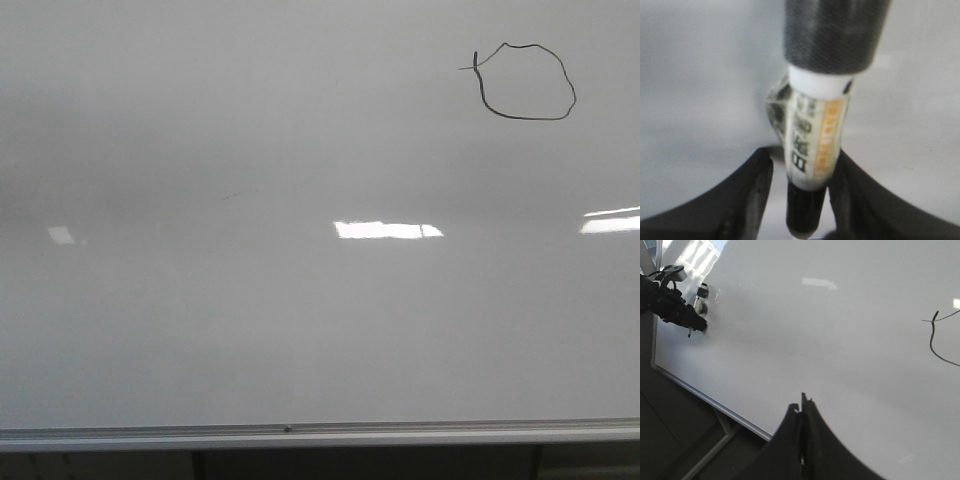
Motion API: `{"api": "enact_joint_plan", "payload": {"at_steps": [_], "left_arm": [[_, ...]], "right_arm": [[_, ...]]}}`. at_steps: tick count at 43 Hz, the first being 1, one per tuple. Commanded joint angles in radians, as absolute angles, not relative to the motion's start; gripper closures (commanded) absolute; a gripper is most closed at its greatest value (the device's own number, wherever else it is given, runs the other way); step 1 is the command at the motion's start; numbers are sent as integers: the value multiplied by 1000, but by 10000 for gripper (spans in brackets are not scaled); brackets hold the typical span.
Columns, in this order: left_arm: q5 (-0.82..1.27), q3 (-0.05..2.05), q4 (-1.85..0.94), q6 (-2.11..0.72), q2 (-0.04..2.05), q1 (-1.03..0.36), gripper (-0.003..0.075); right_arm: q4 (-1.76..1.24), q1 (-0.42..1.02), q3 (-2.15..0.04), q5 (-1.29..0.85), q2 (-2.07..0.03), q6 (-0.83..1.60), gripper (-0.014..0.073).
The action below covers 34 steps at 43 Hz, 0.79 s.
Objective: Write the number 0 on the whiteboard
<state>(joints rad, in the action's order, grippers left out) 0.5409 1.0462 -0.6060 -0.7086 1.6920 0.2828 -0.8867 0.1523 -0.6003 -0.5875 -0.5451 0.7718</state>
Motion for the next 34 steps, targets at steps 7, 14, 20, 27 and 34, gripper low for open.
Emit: {"api": "enact_joint_plan", "payload": {"at_steps": [7, 14, 20, 27, 34], "left_arm": [[476, 1079, -574, -702, 1660, 285, 178], [509, 1079, -566, -702, 1594, 285, 159], [565, 1079, -523, -702, 1480, 285, 159], [651, 1079, -547, -702, 1341, 285, 171], [744, 1079, -658, -702, 1225, 283, 338]], "right_arm": [[-912, 145, -624, -542, -545, 775, 662], [-912, 145, -624, -508, -545, 775, 662], [-912, 145, -624, -477, -545, 775, 662], [-911, 145, -623, -407, -548, 775, 662], [-889, 145, -614, -323, -554, 775, 662]]}}
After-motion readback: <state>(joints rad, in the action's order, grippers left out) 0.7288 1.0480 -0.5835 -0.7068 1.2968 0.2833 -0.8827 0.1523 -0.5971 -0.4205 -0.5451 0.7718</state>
